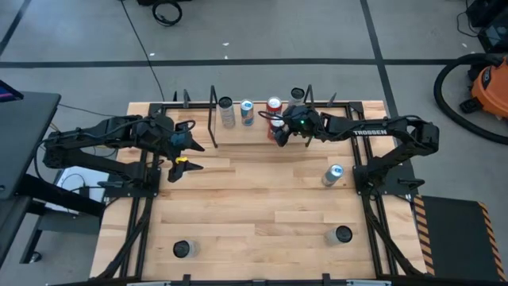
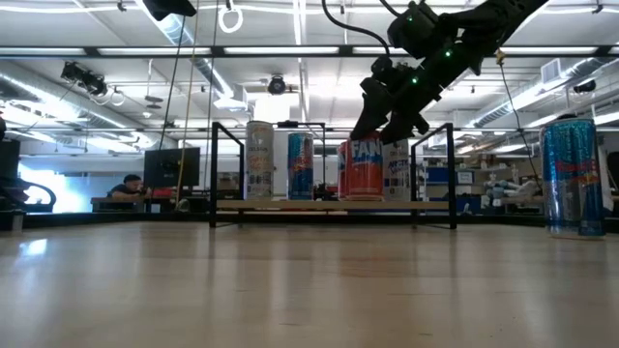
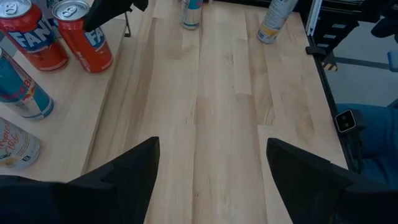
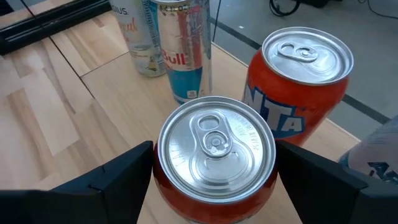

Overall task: Place canned beverage on shelf
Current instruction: Put the red soda can on the shelf aligned with the other red soda can, then put the blue soda can on the shelf aligned with the other blue soda can

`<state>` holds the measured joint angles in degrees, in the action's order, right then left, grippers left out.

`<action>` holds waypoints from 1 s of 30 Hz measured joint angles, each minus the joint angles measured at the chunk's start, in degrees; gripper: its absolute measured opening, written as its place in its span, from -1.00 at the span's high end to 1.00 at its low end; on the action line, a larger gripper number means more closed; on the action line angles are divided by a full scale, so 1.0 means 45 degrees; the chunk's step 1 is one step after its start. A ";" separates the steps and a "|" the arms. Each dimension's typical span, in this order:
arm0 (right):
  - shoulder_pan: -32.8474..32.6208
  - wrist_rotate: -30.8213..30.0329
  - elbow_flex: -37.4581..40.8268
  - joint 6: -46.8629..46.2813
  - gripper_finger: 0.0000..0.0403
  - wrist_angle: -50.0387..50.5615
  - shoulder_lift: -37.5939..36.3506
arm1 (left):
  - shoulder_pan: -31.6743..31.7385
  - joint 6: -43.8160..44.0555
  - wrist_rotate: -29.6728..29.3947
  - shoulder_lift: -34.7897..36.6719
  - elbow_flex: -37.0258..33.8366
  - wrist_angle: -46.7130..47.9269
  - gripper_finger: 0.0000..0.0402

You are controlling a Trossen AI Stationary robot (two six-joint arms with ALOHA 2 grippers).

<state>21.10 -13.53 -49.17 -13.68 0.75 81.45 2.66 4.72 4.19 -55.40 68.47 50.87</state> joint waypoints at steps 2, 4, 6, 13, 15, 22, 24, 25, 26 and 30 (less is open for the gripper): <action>0.0000 0.0024 0.0000 0.0072 -0.68 0.0000 0.0000 | -0.0002 -0.0002 0.0003 0.0000 0.0000 0.0000 -0.48; -0.0010 0.0025 0.0000 0.0084 -0.68 0.0005 0.0000 | 0.0000 -0.0002 -0.0002 0.0000 0.0000 0.0000 -0.48; -0.0010 0.0027 0.0000 0.0122 -0.68 0.0010 0.0000 | 0.0000 -0.0002 -0.0001 0.0000 0.0000 0.0000 -0.48; -0.0015 0.0031 0.0000 0.0172 -0.69 0.0019 0.0000 | 0.0000 -0.0002 0.0000 0.0000 0.0000 -0.0002 -0.48; -0.0015 0.0036 0.0000 0.0171 -0.69 0.0019 0.0000 | 0.0000 -0.0002 0.0003 0.0000 0.0000 -0.0005 -0.48; -0.0015 0.0079 0.0000 0.0170 -0.73 0.0016 0.0000 | 0.0000 0.0001 0.0001 0.0000 0.0000 -0.0005 -0.48; -0.0015 0.0101 0.0000 0.0166 -0.79 0.0015 0.0000 | 0.0000 -0.0002 -0.0002 0.0000 0.0000 0.0000 -0.48; -0.0006 0.0196 0.0000 0.0166 -0.82 0.0015 0.0000 | 0.0000 -0.0001 0.0003 0.0000 0.0000 -0.0005 -0.48; 0.0007 0.0310 0.0000 0.0167 -0.86 -0.0004 0.0000 | -0.0004 0.0003 -0.0001 0.0000 0.0000 -0.0005 -0.48; 0.0083 0.0390 0.0000 0.0088 -0.97 -0.0126 0.0000 | 0.0000 0.0002 0.0003 0.0000 0.0000 -0.0005 -0.48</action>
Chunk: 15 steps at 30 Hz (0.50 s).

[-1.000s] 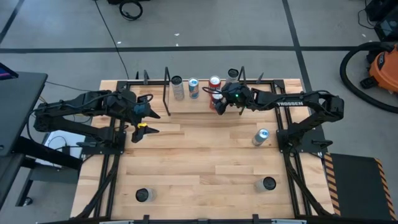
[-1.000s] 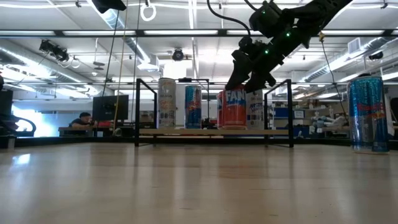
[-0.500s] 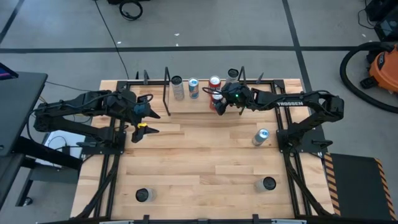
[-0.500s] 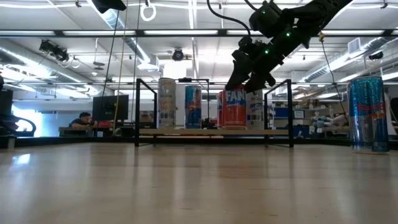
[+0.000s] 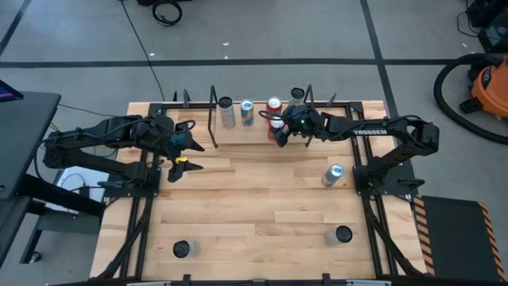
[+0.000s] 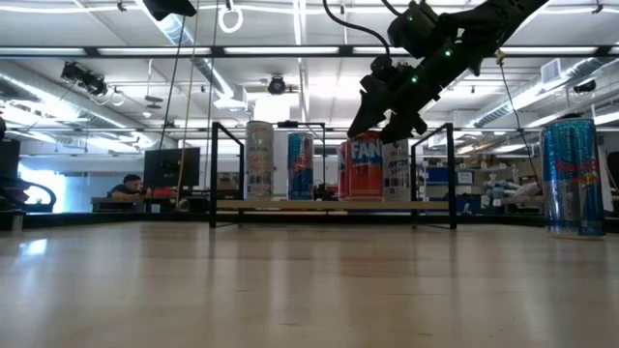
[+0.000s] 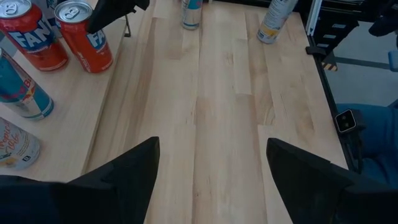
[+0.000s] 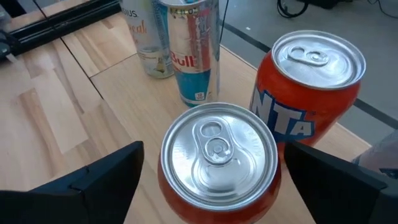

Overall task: Place canned beverage on shelf
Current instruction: Put the blue soda can on the shelf aligned with the other blue soda can

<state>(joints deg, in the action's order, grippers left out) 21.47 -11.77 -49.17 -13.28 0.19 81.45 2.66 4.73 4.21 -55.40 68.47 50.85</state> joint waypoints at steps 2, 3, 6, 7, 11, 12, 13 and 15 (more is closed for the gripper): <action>0.0010 0.0010 0.0000 -0.0040 -0.97 -0.0115 0.0000 | -0.0004 0.0001 -0.0005 0.0000 0.0000 0.0004 -0.48; 0.0013 0.0010 -0.0003 -0.0030 -0.96 -0.0215 -0.0003 | 0.0000 0.0001 -0.0005 0.0000 0.0000 0.0005 -0.48; 0.0010 0.0035 -0.0278 -0.0295 -0.94 -0.0200 -0.0071 | 0.0000 0.0001 -0.0003 0.0000 0.0000 0.0002 -0.48; 0.0010 0.0150 -0.0432 -0.0405 -0.94 -0.0223 -0.0128 | -0.0002 0.0001 -0.0003 0.0000 0.0000 0.0002 -0.48; 0.0015 0.1608 -0.0996 -0.0450 -0.94 -0.0010 -0.0437 | 0.0000 0.0001 -0.0005 0.0000 0.0000 0.0005 -0.48; 0.0005 0.2112 -0.1162 -0.0488 -0.94 0.0195 -0.0545 | 0.0000 0.0006 -0.0005 0.0000 0.0000 0.0000 -0.48; -0.0018 0.2605 -0.1333 -0.0540 -0.94 0.0417 -0.0689 | 0.0000 0.0006 -0.0005 0.0000 0.0000 0.0005 -0.48; -0.0118 0.3347 -0.1671 -0.0747 -0.93 0.1062 -0.1059 | 0.0000 0.0018 0.0000 0.0000 0.0000 0.0002 -0.48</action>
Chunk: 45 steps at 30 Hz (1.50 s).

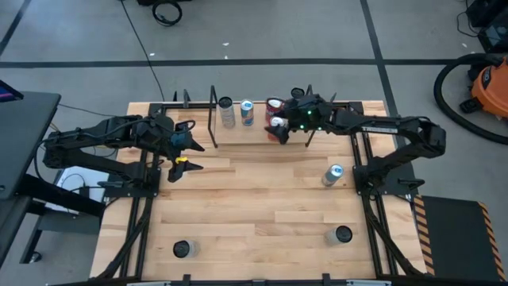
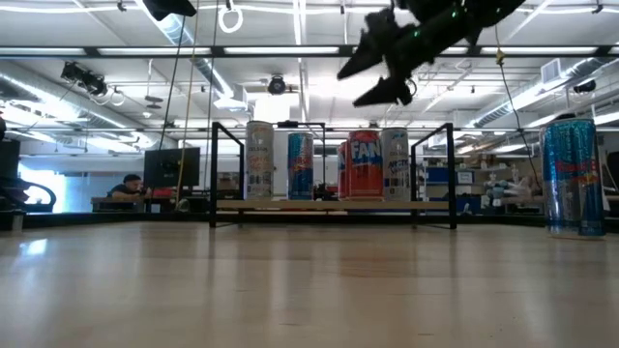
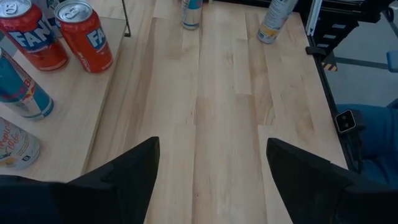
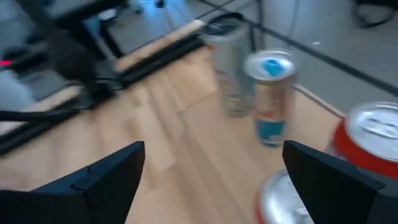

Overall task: Place canned beverage on shelf
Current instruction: Put the blue soda can on the shelf aligned with the other blue soda can

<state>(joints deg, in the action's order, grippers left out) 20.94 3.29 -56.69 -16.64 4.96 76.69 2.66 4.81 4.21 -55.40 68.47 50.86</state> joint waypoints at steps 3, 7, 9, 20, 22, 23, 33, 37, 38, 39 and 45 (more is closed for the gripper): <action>-0.0336 0.0265 -0.0388 -0.0045 -0.93 0.1183 -0.0627 | -0.0001 0.0007 0.0000 0.0000 0.0000 0.0003 -0.48; -0.1095 -0.0046 -0.0593 -0.0221 -0.93 0.2807 -0.1644 | -0.0003 0.0007 -0.0003 0.0000 0.0000 0.0003 -0.48; -0.1622 -0.0391 -0.0593 -0.0468 -0.93 0.3648 -0.2166 | -0.0003 0.0007 -0.0001 0.0000 0.0000 0.0003 -0.48; -0.5216 -0.3621 -0.0593 -0.2462 -0.93 0.7632 -0.3788 | -0.0003 0.0042 -0.0003 0.0000 0.0000 0.0003 -0.48; -0.5821 -0.4106 -0.0593 -0.3044 -0.93 0.8290 -0.3837 | 0.0000 0.0106 -0.0003 -0.0001 0.0000 0.0003 -0.48; -0.6109 -0.4294 -0.0593 -0.3422 -0.93 0.8682 -0.3867 | -0.0005 0.0109 0.0000 -0.0004 0.0000 0.0003 -0.48; -0.8819 -0.6162 -0.0593 -0.7605 -0.93 1.2084 -0.3876 | 0.0000 0.0104 0.0000 0.0000 0.0000 0.0003 -0.48; -0.9601 -0.6172 -0.0593 -0.8620 -0.93 1.2792 -0.3876 | -0.0002 0.0104 0.0000 -0.0005 0.0000 0.0003 -0.48; -0.9787 -0.6180 -0.0593 -0.8893 -0.93 1.3013 -0.3876 | 0.0000 0.0104 0.0000 -0.0003 0.0000 0.0003 -0.48; -0.9955 -0.6188 -0.0593 -0.9193 -0.93 1.3285 -0.3863 | -0.0005 0.0103 0.0000 -0.0002 0.0000 0.0003 -0.48; -1.0913 -0.6178 -0.0583 -1.0781 -0.93 1.4952 -0.3484 | 0.0000 0.0094 -0.0002 -0.0002 0.0000 0.0003 -0.48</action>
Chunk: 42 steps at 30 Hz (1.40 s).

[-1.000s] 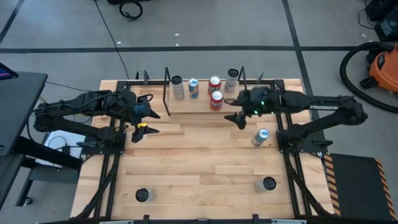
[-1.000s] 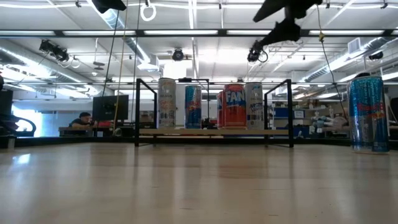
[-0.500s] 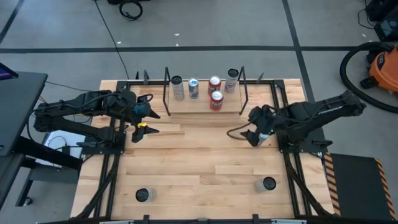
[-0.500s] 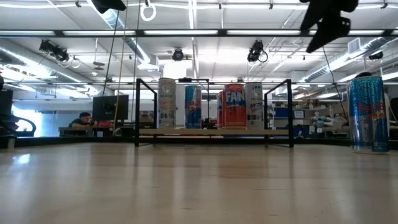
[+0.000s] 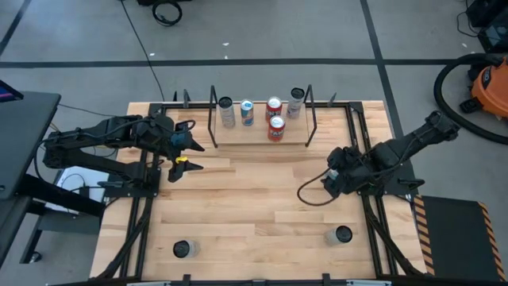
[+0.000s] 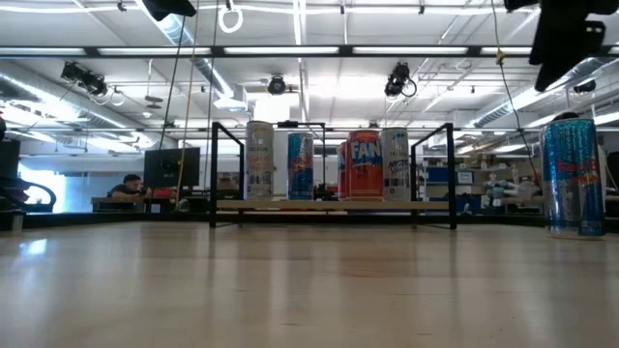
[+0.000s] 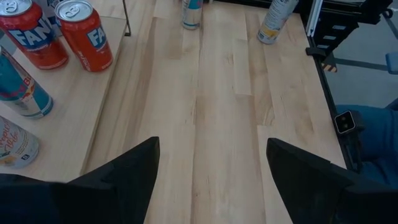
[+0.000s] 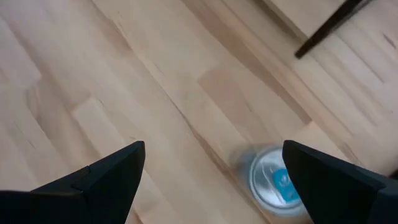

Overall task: Place canned beverage on shelf
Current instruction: Put the blue soda can on the shelf aligned with the other blue soda can

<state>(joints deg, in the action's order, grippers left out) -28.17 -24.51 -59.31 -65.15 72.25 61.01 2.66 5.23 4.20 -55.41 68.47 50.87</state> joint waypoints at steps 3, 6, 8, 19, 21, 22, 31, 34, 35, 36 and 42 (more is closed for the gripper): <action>-0.0361 0.0004 0.0004 -0.0803 -0.93 0.0602 0.0257 | 0.0000 -0.0024 0.0002 -0.0002 0.0000 0.0000 -0.48; -0.0636 0.0000 0.0030 -0.1644 -0.93 0.1156 0.0571 | -0.0005 -0.0024 0.0002 -0.0003 0.0000 0.0000 -0.48; -0.0770 0.0008 0.0214 -0.2105 -0.93 0.1274 0.0729 | -0.0003 -0.0023 0.0002 -0.0003 0.0000 0.0000 -0.48; -0.0951 -0.0111 0.1838 -0.4408 -0.93 0.1526 0.0969 | -0.0002 -0.0019 0.0002 -0.0008 0.0000 0.0000 -0.48; -0.0959 -0.0075 0.1935 -0.4509 -0.93 0.1486 0.0987 | -0.0003 -0.0019 -0.0003 -0.0008 0.0000 0.0000 -0.48; -0.0960 -0.0095 0.1957 -0.4526 -0.93 0.1483 0.0981 | -0.0005 -0.0020 0.0002 -0.0008 0.0000 0.0000 -0.48; -0.0965 -0.0258 0.1484 -0.4512 -0.93 0.1506 0.0771 | -0.0005 -0.0321 -0.0003 -0.0008 0.0000 -0.0015 -0.48; -0.0975 -0.0248 0.1128 -0.4438 -0.93 0.1772 0.0754 | -0.0005 -0.0316 -0.0003 -0.0008 0.0000 -0.0015 -0.48; -0.0975 -0.0203 0.1103 -0.4433 -0.93 0.1901 0.0754 | -0.0005 -0.0312 -0.0003 -0.0008 0.0000 -0.0015 -0.48; -0.0970 -0.0031 0.1103 -0.4433 -0.93 0.2058 0.0754 | -0.0002 -0.0312 -0.0003 -0.0008 0.0000 -0.0015 -0.48; -0.0970 0.0035 0.1106 -0.4816 -0.93 0.2885 0.0778 | -0.0004 -0.0321 -0.0003 -0.0008 0.0000 -0.0019 -0.48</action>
<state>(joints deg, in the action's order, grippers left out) -32.53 -24.35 -54.33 -86.83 85.23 64.51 2.64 3.79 4.19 -55.44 68.47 50.79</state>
